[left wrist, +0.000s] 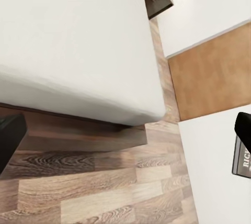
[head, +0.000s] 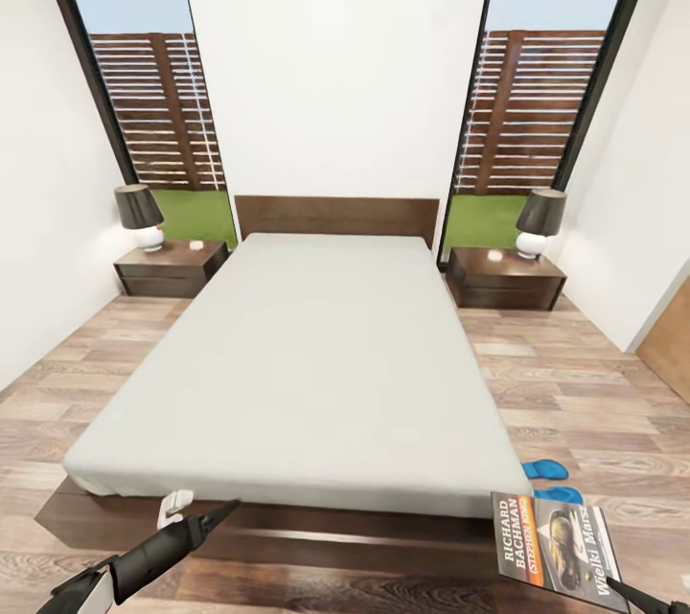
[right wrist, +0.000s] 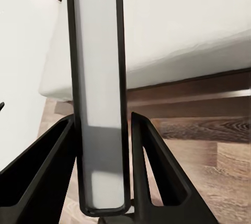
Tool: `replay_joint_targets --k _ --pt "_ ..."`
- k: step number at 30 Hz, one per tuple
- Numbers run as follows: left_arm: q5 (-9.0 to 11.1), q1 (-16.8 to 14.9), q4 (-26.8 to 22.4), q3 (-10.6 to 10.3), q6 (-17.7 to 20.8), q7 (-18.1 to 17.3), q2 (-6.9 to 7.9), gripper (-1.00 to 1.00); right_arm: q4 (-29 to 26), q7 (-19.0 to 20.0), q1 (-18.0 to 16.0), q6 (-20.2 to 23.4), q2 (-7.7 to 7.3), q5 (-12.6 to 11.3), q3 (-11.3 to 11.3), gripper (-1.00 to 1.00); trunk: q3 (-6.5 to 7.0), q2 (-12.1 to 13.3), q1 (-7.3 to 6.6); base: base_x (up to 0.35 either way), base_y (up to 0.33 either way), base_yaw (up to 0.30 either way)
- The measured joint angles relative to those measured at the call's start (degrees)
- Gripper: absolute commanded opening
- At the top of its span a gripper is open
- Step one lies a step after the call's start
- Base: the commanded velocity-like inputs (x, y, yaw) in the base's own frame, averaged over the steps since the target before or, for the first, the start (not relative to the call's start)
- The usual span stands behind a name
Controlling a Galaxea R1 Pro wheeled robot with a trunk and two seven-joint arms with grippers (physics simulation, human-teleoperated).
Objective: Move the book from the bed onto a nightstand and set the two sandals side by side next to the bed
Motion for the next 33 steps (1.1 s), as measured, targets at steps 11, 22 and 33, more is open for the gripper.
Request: replay_joint_targets --k 11,22,33 --pt "-0.1 0.0 0.0 0.0 -0.8 8.4 -2.94 1.0 1.0 -6.3 0.0 -0.6 5.37 -0.1 -0.3 -1.0 1.03 0.0 0.0 0.0 0.0 0.0" --pt "-5.0 0.0 6.9 0.2 -7.9 10.8 -3.74 1.0 1.1 -23.5 0.0 -0.9 12.84 0.0 0.3 -1.0 2.05 0.0 0.0 0.0 0.0 0.0" --pt "-13.0 0.0 19.7 -0.4 -22.3 26.2 -4.05 1.0 1.2 -29.0 0.1 -4.0 17.73 0.0 0.0 -1.0 3.09 0.0 0.0 0.0 0.0 0.0"
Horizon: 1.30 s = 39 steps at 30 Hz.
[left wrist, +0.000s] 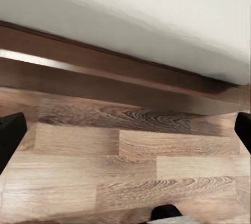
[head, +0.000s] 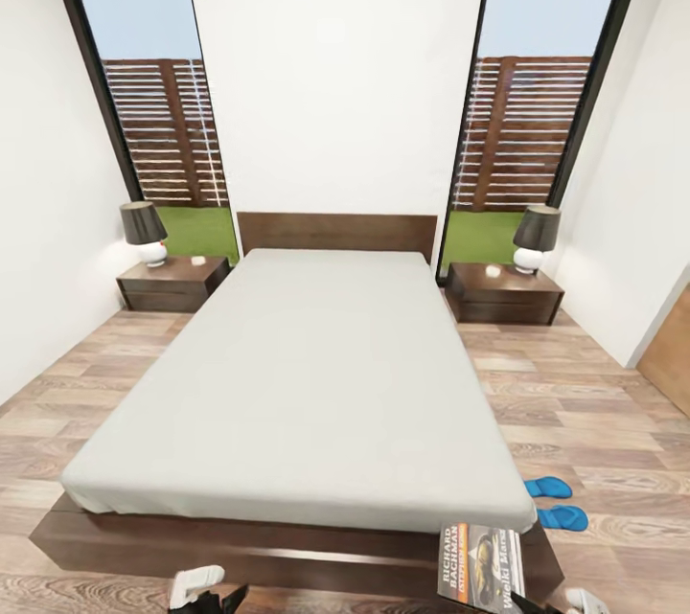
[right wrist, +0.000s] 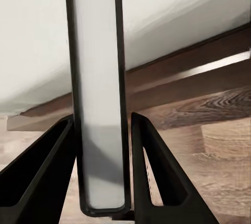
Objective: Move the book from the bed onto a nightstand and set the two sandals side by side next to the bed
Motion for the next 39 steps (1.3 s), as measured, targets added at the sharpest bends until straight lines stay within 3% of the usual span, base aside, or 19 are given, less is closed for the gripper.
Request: replay_joint_targets --k 2,4,7,10,23,39 --pt "-1.7 0.0 0.1 -0.1 -0.1 0.2 -0.28 1.0 0.0 1.6 0.0 0.0 0.02 0.0 0.0 -1.0 0.19 0.0 0.0 0.0 0.0 0.0" --pt "-2.9 0.0 0.1 -0.2 -0.1 0.4 -0.93 1.0 0.0 6.2 0.0 0.0 -0.19 0.1 0.1 -1.0 0.38 0.0 0.0 0.0 0.0 0.0" --pt "-3.8 0.0 0.2 -0.2 -0.2 0.4 -1.65 1.0 0.1 17.4 0.0 0.0 -0.49 0.2 0.1 -1.0 0.66 0.0 0.0 0.0 0.0 0.0" --pt "-3.9 0.0 0.2 -0.2 -0.2 0.5 -1.75 1.0 0.2 20.1 0.0 0.1 -0.54 0.1 0.0 -1.0 0.94 0.0 0.0 0.0 0.0 0.0" --pt "-3.9 0.6 0.2 -0.2 -0.2 0.6 -3.04 1.0 0.2 20.7 0.0 0.0 -0.56 0.1 0.0 -1.0 2.15 0.0 0.0 0.0 0.0 0.0" --pt "-4.0 0.8 0.2 -0.2 -0.2 0.6 -3.42 1.0 0.2 20.2 0.0 -0.3 -0.47 0.1 0.0 -1.0 3.62 0.0 0.0 0.0 0.0 0.0"
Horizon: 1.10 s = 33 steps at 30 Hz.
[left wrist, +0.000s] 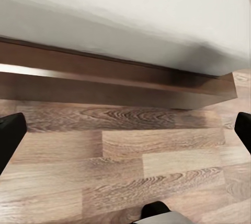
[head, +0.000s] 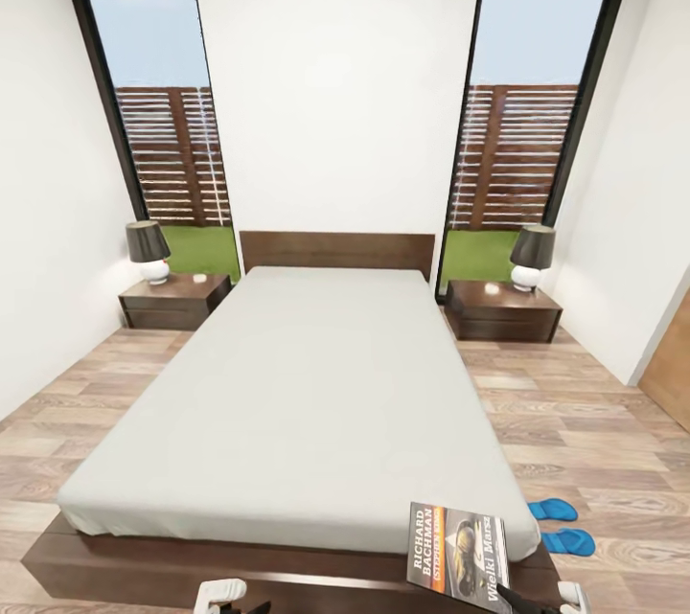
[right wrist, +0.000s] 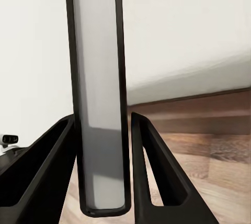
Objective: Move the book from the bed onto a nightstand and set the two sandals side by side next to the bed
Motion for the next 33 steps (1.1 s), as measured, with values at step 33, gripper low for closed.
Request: replay_joint_targets --k 33 --pt "0.0 0.0 0.0 0.0 0.0 0.0 -0.03 1.0 0.0 -0.2 0.0 -0.2 0.18 -0.1 0.0 -1.0 0.44 0.0 0.01 0.0 0.0 0.084"
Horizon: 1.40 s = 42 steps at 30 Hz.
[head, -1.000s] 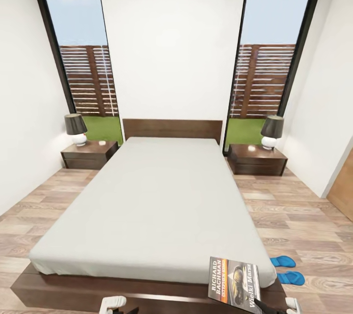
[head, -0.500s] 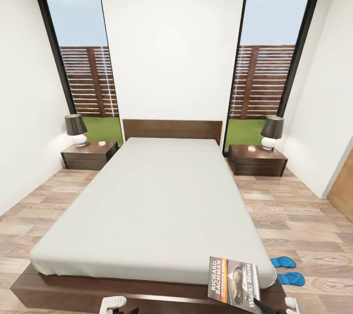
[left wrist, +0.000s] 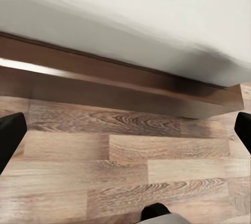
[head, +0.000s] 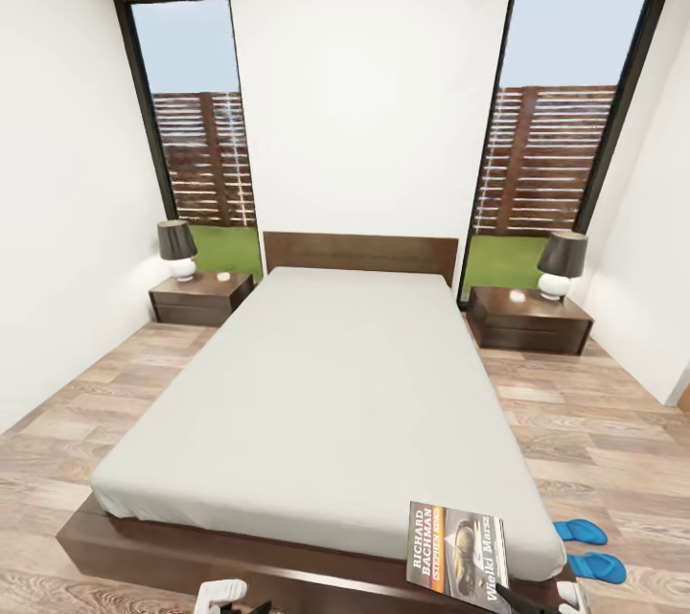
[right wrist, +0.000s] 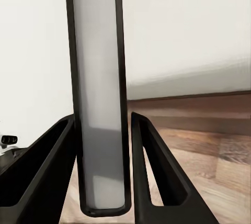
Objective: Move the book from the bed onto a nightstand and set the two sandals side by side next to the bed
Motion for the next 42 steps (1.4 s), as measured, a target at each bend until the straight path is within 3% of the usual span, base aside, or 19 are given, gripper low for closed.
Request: replay_joint_targets --k 42 --pt "0.0 0.0 0.0 0.0 0.0 0.0 0.0 1.0 0.0 -1.7 0.0 -0.1 0.35 0.0 0.1 -1.0 0.0 0.0 0.0 0.0 0.0 0.202"
